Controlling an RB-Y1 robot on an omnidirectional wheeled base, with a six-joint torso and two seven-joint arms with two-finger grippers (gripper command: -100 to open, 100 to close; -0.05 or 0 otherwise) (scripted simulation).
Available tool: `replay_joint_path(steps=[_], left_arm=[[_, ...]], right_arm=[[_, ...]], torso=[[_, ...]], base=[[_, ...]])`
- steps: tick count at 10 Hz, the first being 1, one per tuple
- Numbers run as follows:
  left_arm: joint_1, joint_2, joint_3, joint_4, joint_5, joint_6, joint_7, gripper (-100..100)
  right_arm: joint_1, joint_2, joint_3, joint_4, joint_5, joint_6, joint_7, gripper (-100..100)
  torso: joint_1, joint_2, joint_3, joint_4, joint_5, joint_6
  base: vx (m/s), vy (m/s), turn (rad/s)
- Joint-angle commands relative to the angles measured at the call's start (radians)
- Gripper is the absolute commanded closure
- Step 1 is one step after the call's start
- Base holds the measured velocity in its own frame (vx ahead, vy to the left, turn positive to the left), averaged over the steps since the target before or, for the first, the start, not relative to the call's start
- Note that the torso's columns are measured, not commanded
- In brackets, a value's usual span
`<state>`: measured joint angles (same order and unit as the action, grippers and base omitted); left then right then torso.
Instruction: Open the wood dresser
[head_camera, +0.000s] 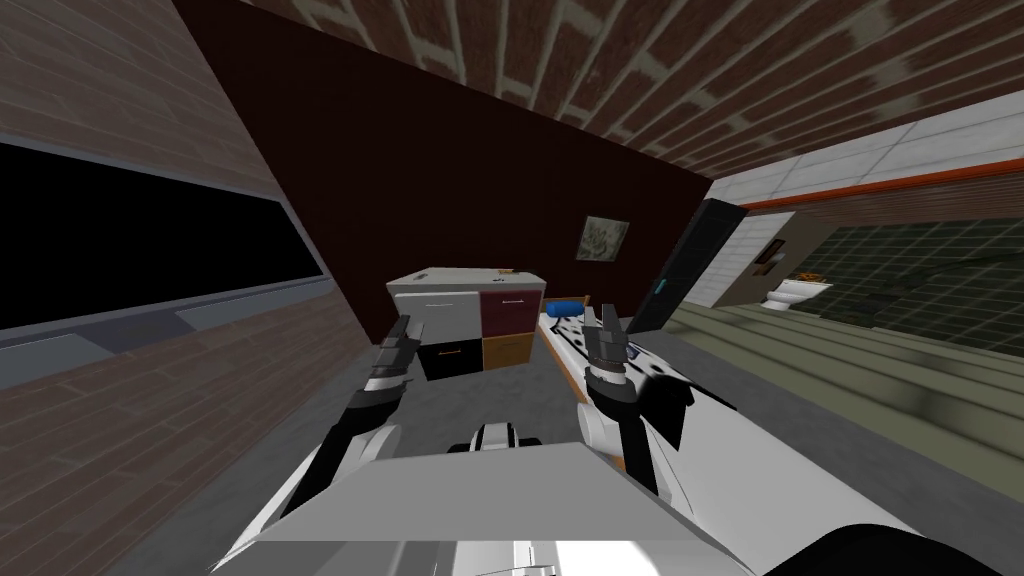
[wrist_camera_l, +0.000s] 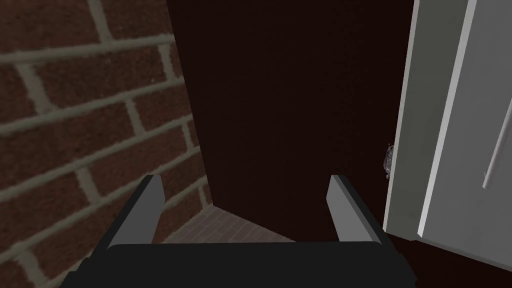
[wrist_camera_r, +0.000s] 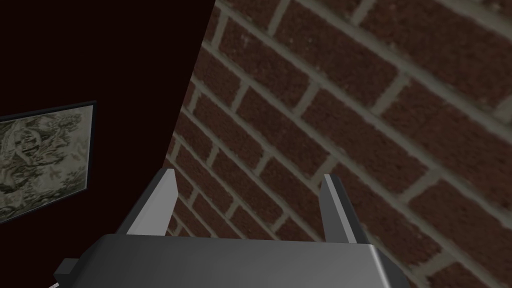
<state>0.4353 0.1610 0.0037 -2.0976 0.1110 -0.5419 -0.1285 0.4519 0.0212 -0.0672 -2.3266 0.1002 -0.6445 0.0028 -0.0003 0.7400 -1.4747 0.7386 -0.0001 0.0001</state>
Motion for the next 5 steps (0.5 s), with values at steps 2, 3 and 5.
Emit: replay_joint_path(steps=[2, 3, 5], left_arm=[[-0.033, 0.01, 0.006, 0.085, -0.003, 0.039, 0.003, -100], [-0.039, 0.004, 0.007, 0.098, -0.003, 0.045, 0.003, -100], [-0.061, -0.021, 0.011, 0.148, -0.005, 0.068, 0.004, -100]], right_arm=[[0.0, 0.0, 0.0, 0.0, 0.0, 0.0, 0.0, 0], [0.0, 0.0, 0.0, 0.0, 0.0, 0.0, 0.0, 0], [0.0, 0.0, 0.0, 0.0, 0.0, 0.0, 0.0, 0]], torso=[[-0.001, -0.005, -0.003, -0.001, 0.0, 0.0], [0.001, -0.006, -0.004, -0.002, 0.0, 0.0], [0.0, -0.002, -0.001, -0.001, 0.0, 0.0]], base=[[0.168, -0.121, -0.003], [0.149, -0.136, -0.005], [0.186, -0.149, -0.006]])
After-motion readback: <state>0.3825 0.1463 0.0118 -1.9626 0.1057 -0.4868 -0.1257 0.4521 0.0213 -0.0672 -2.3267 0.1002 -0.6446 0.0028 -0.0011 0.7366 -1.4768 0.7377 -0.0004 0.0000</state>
